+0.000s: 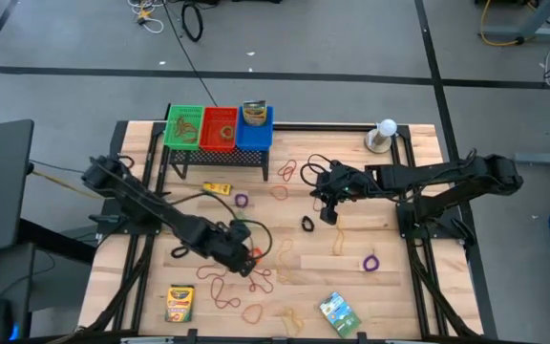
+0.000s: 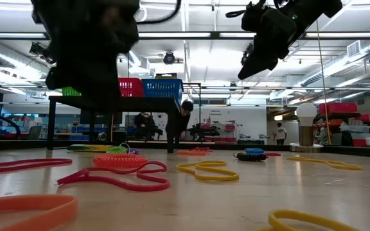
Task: Pick & Place Office Desk Supplies
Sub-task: Put the orange spring rubber band into the red bin on the shelf
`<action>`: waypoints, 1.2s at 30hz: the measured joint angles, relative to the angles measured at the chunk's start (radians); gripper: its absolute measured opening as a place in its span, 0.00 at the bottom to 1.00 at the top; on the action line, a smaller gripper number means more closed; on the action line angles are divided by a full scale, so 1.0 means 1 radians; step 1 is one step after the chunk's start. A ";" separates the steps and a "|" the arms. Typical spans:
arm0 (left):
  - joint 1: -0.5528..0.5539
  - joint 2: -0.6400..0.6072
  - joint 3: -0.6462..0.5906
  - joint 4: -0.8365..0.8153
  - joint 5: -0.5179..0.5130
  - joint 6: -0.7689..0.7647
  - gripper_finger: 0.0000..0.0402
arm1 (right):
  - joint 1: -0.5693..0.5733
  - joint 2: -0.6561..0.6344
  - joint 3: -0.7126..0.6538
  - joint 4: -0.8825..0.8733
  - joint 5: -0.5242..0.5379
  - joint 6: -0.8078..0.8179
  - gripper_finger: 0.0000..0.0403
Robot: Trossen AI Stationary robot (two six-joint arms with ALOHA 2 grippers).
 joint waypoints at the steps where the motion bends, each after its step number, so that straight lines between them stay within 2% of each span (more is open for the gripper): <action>1: 0.010 0.017 0.003 -0.004 0.000 -0.013 0.23 | 0.000 0.000 0.000 0.000 0.000 -0.002 0.01; 8: 0.065 0.108 0.011 0.015 0.014 -0.050 0.35 | 0.000 0.000 0.000 -0.002 -0.018 -0.032 0.01; 13: 0.060 0.140 0.011 0.042 0.060 0.007 0.36 | 0.000 0.001 0.000 -0.005 -0.018 -0.035 0.02; 22: 0.040 0.178 0.010 0.031 0.069 0.011 0.36 | 0.000 0.001 0.000 -0.008 -0.018 -0.039 0.02; 27: 0.037 0.196 0.013 0.030 0.059 -0.005 0.30 | 0.000 0.001 0.000 -0.008 -0.018 -0.052 0.02; 34: 0.038 0.167 0.010 0.025 0.076 -0.020 0.06 | 0.000 0.001 0.000 -0.006 -0.018 -0.053 0.02; 36: 0.037 0.141 0.009 0.007 0.074 -0.020 0.03 | 0.000 0.001 0.000 0.003 -0.018 -0.053 0.02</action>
